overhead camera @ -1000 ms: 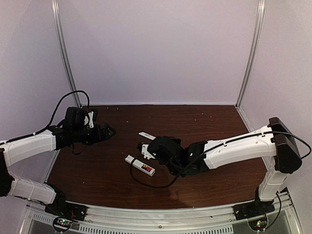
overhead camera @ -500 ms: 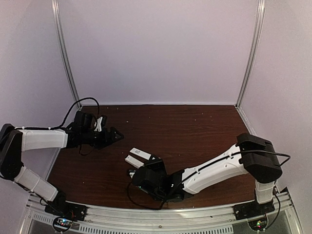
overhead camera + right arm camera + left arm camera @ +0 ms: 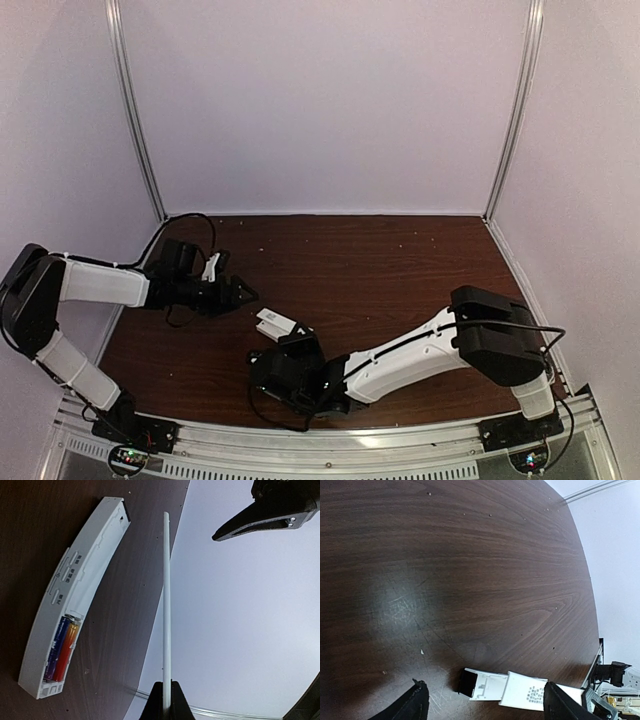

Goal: Load the batteries into the remote control
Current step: Turn over the battery cover, then place the battery cover on the remote control without the battery cover.

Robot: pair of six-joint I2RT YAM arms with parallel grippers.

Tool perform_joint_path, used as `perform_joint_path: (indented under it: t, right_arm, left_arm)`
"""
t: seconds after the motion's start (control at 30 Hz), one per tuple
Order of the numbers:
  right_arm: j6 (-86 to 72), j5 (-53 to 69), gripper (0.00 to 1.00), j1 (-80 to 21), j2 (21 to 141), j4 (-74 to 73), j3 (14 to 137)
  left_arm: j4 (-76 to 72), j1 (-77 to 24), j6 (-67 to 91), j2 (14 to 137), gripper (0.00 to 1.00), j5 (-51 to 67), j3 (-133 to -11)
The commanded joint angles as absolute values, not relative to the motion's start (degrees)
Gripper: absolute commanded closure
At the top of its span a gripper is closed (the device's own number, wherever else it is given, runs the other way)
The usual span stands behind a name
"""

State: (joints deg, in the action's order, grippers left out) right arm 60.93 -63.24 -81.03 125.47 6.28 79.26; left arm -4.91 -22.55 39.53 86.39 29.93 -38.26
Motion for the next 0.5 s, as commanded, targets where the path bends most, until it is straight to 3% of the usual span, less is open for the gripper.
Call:
perform_joint_path:
  t: [0.0,0.47]
  right_arm:
    - [58.3,-64.2,1.00,-81.3,126.7,2.7,79.5]
    - [56.0,-62.9,1.00,-81.2,129.9,1.1,81.6]
  left_arm:
    - [-9.2,-22.4,38.9,87.4,0.20,32.1,-37.4]
    - [-5.3,-26.2,37.0,90.4,0.25,28.9,-39.0]
